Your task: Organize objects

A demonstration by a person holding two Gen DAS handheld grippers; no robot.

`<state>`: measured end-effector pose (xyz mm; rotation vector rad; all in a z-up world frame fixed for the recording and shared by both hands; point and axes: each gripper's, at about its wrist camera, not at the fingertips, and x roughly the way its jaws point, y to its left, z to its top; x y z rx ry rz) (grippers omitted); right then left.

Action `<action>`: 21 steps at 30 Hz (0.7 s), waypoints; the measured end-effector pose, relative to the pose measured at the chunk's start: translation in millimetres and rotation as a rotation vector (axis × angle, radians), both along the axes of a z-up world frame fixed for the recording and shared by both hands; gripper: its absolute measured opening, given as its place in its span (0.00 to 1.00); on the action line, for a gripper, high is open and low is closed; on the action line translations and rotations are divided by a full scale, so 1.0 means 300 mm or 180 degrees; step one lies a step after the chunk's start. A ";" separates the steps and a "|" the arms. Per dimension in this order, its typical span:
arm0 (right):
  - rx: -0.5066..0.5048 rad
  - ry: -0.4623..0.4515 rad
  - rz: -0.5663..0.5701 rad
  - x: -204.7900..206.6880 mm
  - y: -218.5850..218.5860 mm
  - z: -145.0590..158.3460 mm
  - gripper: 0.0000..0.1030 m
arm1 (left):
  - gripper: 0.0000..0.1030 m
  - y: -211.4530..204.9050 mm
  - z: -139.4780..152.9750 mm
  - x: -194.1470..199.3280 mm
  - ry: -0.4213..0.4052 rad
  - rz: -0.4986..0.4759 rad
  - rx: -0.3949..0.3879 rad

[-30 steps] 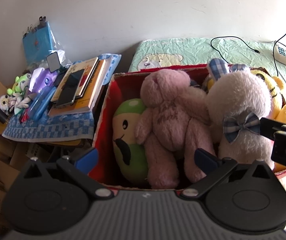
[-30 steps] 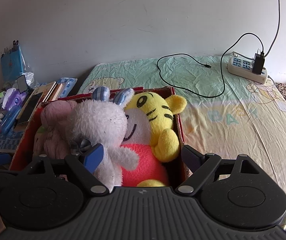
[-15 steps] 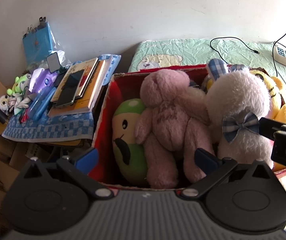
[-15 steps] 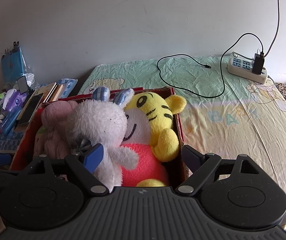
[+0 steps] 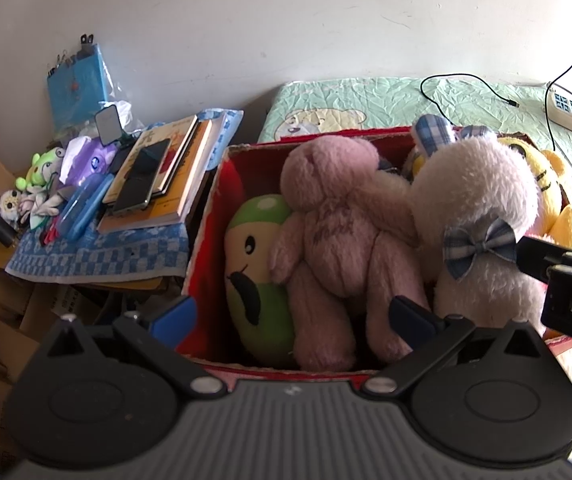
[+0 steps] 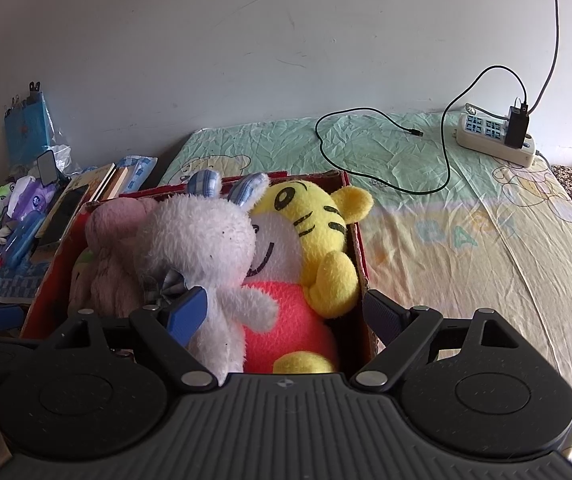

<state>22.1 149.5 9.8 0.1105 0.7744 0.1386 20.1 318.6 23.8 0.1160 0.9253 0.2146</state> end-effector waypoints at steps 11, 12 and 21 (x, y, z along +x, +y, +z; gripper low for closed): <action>0.0005 0.0003 -0.0006 -0.014 0.002 -0.001 0.85 | 1.00 -0.008 0.004 -0.024 -0.0016 0.0005 0.0008; 0.0004 0.0004 -0.0004 -0.016 0.003 -0.001 0.85 | 1.00 -0.008 0.004 -0.025 -0.0015 0.0004 0.0010; 0.0008 0.0006 -0.0010 -0.025 0.001 -0.003 0.85 | 1.00 -0.026 -0.005 -0.048 -0.0009 -0.0005 0.0009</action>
